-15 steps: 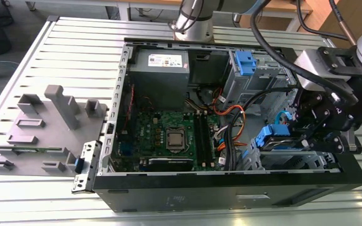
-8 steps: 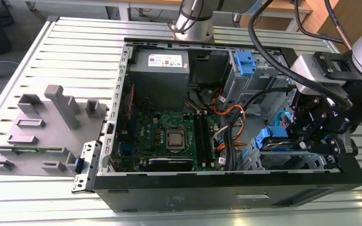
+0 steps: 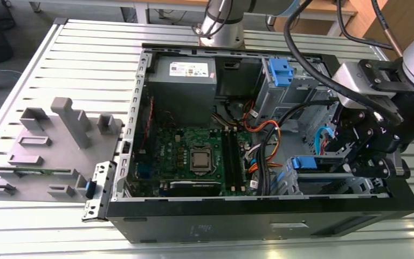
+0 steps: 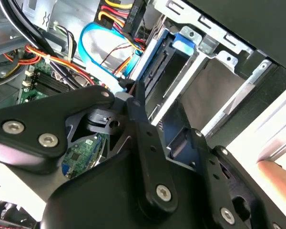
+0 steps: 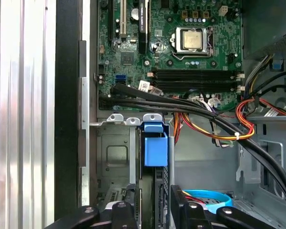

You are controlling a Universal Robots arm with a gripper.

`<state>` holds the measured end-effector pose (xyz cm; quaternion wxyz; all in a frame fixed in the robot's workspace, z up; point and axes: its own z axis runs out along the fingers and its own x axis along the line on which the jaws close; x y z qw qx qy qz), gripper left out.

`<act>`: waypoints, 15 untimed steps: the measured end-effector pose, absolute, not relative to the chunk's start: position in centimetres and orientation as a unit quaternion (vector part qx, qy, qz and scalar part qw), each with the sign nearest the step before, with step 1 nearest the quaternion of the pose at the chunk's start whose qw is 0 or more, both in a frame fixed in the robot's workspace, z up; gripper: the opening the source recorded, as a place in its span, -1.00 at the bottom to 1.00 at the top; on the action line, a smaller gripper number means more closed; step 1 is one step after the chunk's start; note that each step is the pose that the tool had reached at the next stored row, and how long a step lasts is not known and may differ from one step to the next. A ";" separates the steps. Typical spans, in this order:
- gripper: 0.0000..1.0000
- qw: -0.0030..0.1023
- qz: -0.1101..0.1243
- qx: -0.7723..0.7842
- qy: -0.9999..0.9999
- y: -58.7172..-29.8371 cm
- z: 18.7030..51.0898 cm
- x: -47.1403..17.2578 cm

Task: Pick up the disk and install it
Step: 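Insert the disk into the insertion slot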

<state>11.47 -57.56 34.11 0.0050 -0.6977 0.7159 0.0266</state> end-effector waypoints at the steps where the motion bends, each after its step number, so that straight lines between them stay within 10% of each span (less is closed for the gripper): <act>1: -0.16 0.005 0.027 -0.698 0.716 -57.6 34.1 11.5; 15: -0.16 0.009 0.024 -0.698 0.716 -57.6 34.2 11.3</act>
